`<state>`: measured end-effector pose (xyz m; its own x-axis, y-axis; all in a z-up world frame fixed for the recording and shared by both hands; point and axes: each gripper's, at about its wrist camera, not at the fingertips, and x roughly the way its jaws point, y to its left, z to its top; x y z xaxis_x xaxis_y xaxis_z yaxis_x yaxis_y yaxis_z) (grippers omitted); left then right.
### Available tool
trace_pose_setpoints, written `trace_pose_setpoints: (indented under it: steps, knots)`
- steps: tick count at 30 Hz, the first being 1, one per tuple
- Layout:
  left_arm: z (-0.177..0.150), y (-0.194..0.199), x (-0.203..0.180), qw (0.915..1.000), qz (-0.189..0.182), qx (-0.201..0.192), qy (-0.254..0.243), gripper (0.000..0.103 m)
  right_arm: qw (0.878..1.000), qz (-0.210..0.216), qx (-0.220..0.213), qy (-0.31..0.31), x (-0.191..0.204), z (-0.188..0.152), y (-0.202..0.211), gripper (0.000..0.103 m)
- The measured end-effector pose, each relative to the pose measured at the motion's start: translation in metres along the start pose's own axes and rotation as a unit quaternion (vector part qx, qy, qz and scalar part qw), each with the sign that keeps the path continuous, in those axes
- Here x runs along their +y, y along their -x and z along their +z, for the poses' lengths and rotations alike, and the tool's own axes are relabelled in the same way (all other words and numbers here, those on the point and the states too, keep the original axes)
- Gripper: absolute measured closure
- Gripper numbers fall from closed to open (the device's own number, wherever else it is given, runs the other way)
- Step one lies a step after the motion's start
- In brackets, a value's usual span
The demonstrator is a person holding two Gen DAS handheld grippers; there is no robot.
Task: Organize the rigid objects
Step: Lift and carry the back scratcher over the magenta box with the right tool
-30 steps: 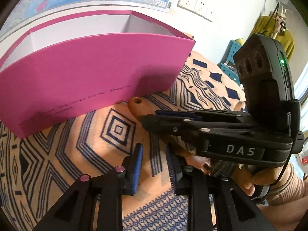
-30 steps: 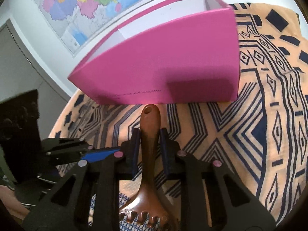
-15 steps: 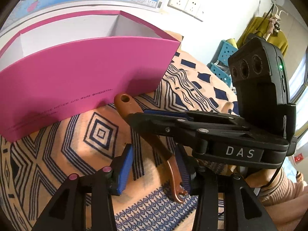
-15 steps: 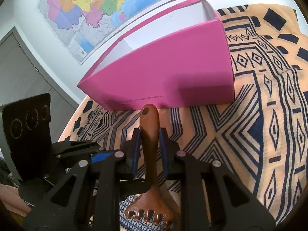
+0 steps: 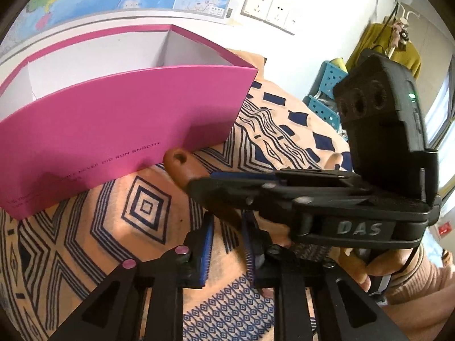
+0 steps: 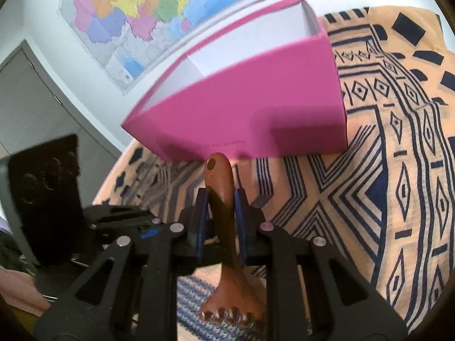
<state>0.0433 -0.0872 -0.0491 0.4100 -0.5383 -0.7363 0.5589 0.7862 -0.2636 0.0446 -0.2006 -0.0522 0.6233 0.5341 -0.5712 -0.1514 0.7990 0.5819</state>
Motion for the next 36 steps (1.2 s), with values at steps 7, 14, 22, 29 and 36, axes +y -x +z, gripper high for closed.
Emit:
trace_pose_setpoints:
  steps: [7,14,22,29,36]
  knots:
    - [-0.003,-0.006,-0.001,0.9999,0.001,0.012,-0.003,0.091,0.999,-0.009,0.019,0.035,0.01,-0.002,-0.008,0.084]
    - [-0.019,0.008,0.004,0.9996,0.001,0.023,-0.013,0.085,0.993,-0.049,0.064,0.087,0.018,0.004,-0.021,0.07]
    - [-0.029,0.008,0.011,0.9991,0.004,0.042,-0.006,0.084,0.97,-0.114,0.097,0.191,0.04,-0.004,-0.049,0.077]
    - [-0.016,0.007,0.01,0.9994,-0.019,0.03,0.008,0.066,0.991,-0.054,0.04,0.116,0.022,0.006,-0.012,0.078]
    - [0.006,0.014,-0.002,0.9995,-0.029,-0.005,-0.012,0.072,0.996,-0.017,-0.037,0.083,0.024,0.019,0.031,0.078]
